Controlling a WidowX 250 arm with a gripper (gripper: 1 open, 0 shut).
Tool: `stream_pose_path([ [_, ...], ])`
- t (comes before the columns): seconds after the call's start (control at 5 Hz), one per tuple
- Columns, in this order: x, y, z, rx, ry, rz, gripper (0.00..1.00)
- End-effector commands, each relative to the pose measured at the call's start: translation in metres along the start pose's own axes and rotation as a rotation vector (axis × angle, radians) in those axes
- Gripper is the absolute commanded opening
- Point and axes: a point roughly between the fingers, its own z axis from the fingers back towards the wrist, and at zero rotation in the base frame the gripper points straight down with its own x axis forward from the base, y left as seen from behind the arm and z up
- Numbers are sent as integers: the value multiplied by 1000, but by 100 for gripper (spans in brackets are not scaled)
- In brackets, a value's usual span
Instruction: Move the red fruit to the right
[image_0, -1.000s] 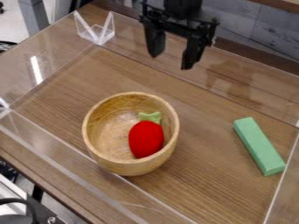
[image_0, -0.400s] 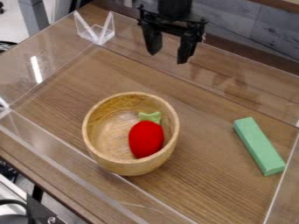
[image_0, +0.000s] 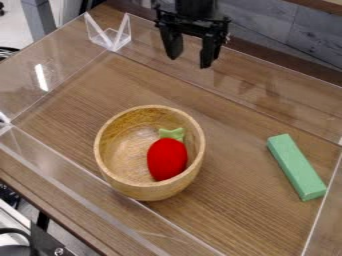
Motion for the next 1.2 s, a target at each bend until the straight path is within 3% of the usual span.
stream_pose_path([
  [0.0, 8, 1, 20, -12, -84, -6, 100],
  [0.4, 7, -1, 18, -34, -103, -8, 100],
  [1.0, 9, 1, 20, -40, -150, -19, 100],
])
